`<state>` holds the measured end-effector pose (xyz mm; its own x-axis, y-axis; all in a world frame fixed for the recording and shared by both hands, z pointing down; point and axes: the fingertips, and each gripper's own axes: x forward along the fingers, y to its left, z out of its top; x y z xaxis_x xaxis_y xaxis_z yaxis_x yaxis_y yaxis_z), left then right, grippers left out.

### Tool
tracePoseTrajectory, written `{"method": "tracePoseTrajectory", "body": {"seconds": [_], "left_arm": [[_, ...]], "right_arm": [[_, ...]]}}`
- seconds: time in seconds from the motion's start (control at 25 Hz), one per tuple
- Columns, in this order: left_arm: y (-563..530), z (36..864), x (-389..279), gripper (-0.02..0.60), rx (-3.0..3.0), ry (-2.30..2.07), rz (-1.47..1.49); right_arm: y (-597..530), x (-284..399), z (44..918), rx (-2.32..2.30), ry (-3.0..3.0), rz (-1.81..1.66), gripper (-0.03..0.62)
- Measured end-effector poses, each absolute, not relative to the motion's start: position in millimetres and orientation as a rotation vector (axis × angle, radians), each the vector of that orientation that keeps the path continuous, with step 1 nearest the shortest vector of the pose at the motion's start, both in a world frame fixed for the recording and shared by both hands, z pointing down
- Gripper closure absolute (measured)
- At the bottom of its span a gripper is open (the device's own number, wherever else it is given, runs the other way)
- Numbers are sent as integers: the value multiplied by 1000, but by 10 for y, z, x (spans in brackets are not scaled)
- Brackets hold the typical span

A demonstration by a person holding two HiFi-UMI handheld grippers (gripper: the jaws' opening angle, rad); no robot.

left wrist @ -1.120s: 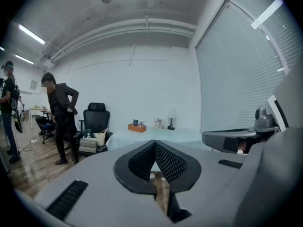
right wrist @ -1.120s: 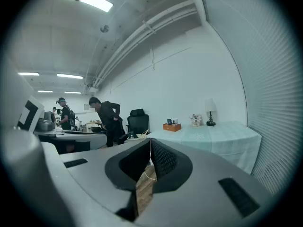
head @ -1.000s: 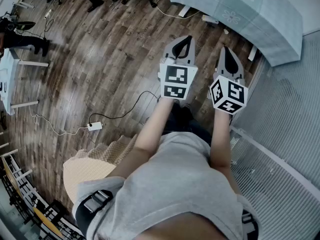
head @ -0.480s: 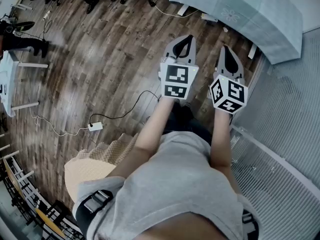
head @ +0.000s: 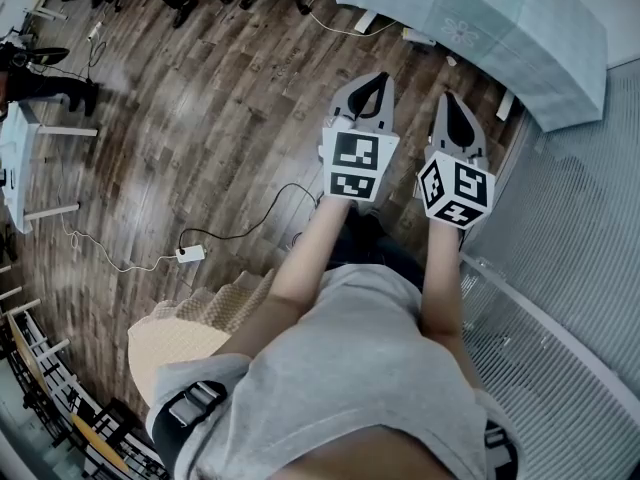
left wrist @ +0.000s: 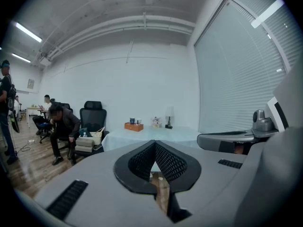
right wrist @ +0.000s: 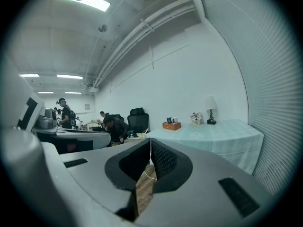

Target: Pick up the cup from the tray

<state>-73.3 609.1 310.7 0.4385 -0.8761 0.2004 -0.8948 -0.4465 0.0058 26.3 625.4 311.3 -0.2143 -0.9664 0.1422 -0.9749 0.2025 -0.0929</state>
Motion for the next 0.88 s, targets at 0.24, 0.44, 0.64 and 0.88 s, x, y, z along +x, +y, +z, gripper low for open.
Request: {"method": "tracePoseTrajectory", "body": {"seconds": [0.24, 0.44, 0.64, 0.88], "left_arm": [[5997, 3110, -591, 575, 2554, -1616, 248], [5965, 3191, -538, 575, 2525, -1631, 257], [5858, 3193, -595, 575, 2506, -1651, 261], [5495, 3238, -611, 575, 2507, -1646, 259]], "right_arm": [[6137, 438, 3116, 1918, -2413, 252, 586], [6071, 550, 3204, 1900, -2416, 283, 585], [5939, 503, 3238, 1874, -2423, 307, 586], [5602, 496, 3291, 1877, -2417, 316, 585]]}}
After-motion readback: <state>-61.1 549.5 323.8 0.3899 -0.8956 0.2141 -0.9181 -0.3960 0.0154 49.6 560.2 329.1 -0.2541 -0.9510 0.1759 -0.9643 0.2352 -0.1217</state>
